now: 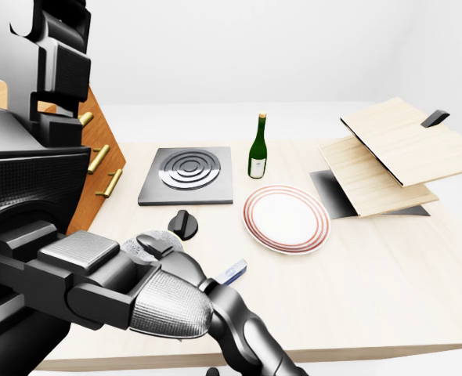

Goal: Pick up the akita bowl and put it on the plate.

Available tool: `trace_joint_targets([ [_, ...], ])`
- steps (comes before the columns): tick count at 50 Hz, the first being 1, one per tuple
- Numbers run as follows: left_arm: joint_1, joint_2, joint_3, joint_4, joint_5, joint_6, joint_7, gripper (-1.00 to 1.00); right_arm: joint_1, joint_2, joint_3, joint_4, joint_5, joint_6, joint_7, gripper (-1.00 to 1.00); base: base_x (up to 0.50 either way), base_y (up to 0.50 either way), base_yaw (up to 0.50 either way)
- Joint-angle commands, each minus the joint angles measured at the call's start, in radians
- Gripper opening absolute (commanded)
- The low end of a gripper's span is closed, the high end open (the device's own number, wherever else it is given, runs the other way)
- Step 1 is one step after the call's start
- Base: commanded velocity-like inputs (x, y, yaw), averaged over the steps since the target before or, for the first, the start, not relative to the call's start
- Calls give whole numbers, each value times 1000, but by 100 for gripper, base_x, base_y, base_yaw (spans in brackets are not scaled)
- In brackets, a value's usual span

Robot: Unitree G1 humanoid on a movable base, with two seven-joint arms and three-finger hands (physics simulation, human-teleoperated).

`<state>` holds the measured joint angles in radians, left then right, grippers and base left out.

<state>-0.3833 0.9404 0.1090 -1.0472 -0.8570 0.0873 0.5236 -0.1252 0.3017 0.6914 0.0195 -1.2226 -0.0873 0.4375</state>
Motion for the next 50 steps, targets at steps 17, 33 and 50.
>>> trace_joint_targets([
  [17, 9, 10, 0, 0, -4, 0, 0, 95, -39, -4, -98, 274, -65, 0, -6, 100, 0, 0, 0],
  [33, 8, 17, -3, 0, -7, 0, 0, 95, -118, 47, -146, 476, -117, 0, -33, 100, 0, 0, 0],
  [50, 16, 48, -5, 0, -25, 0, 0, 95, 36, 27, -35, 208, -81, 0, 35, -100, 0, 0, 0],
])
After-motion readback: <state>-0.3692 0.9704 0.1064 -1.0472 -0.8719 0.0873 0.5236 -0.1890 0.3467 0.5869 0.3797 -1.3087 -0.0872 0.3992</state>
